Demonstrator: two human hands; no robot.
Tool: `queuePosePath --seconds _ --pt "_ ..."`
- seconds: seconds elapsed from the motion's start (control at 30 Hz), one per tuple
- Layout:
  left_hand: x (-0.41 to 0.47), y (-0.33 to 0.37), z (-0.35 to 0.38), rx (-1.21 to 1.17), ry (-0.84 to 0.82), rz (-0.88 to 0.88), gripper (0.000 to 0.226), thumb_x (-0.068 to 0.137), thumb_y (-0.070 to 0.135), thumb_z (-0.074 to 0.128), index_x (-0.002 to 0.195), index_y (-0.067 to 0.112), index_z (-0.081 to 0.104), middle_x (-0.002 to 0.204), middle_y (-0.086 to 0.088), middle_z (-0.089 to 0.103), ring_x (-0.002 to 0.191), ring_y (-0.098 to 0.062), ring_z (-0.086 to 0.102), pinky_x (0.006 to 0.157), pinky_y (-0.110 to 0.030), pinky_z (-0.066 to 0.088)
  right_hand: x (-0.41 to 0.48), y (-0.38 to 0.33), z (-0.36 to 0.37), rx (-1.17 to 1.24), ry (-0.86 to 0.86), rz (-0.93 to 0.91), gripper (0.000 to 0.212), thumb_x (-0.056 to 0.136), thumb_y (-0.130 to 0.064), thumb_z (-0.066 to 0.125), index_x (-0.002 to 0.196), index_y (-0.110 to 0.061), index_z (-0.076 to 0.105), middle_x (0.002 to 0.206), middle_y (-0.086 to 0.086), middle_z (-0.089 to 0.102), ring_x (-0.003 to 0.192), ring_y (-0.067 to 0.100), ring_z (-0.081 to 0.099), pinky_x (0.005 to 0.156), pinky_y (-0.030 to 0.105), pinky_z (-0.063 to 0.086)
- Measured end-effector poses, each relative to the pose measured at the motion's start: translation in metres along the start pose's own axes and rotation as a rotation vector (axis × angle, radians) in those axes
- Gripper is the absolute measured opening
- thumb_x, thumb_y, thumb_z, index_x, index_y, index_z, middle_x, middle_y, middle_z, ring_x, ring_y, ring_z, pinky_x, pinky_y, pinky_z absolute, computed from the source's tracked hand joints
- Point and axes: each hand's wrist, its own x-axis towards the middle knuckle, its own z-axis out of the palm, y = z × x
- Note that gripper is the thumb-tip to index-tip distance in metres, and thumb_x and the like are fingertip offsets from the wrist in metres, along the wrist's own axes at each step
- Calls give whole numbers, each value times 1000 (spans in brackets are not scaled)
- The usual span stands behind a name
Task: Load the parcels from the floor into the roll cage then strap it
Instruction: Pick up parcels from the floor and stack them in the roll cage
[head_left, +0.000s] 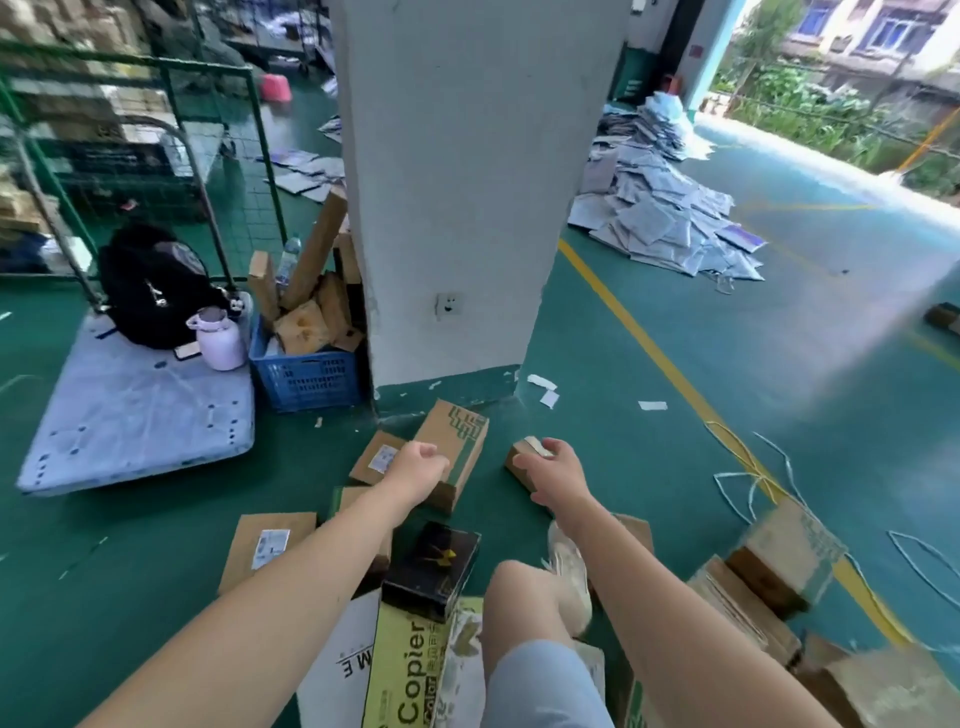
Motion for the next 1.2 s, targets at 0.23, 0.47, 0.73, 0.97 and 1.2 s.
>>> queuePosePath --seconds 0.23,0.47,0.73,0.97,1.2 --pt "124 23 -33 -18 160 -35 43 95 21 54 137 15 49 134 -5 54 116 -25 56 93 -37 50 148 -43 49 -132 -174 -2 58 97 -19 62 148 -14 33 111 1 56 82 9 53 57 20 39" --pt "291 50 -16 -36 188 -210 43 97 21 52 139 13 48 139 -2 51 126 -21 49 106 -34 39 330 -51 88 -266 -307 162 68 94 -21 63 152 -14 29 135 3 55 100 16 55 58 20 39" --pt "485 13 36 -46 117 -408 41 97 21 53 138 14 48 136 -2 54 120 -16 51 91 -26 36 519 2 146 -286 -353 405 78 94 -22 65 155 -12 18 117 1 49 73 3 49 57 18 39" --pt "616 -106 65 33 122 -523 47 98 24 52 144 18 40 143 -1 48 118 -14 50 88 -26 35 641 117 212 -343 -306 584 82 94 -24 64 157 -13 13 101 -1 55 71 9 48 65 25 39" --pt "689 -202 94 129 159 -579 62 96 24 55 150 22 25 146 3 43 102 -14 51 66 -21 37 702 220 255 -380 -324 734 91 93 -29 67 159 -11 7 154 7 35 133 27 42 94 32 33"
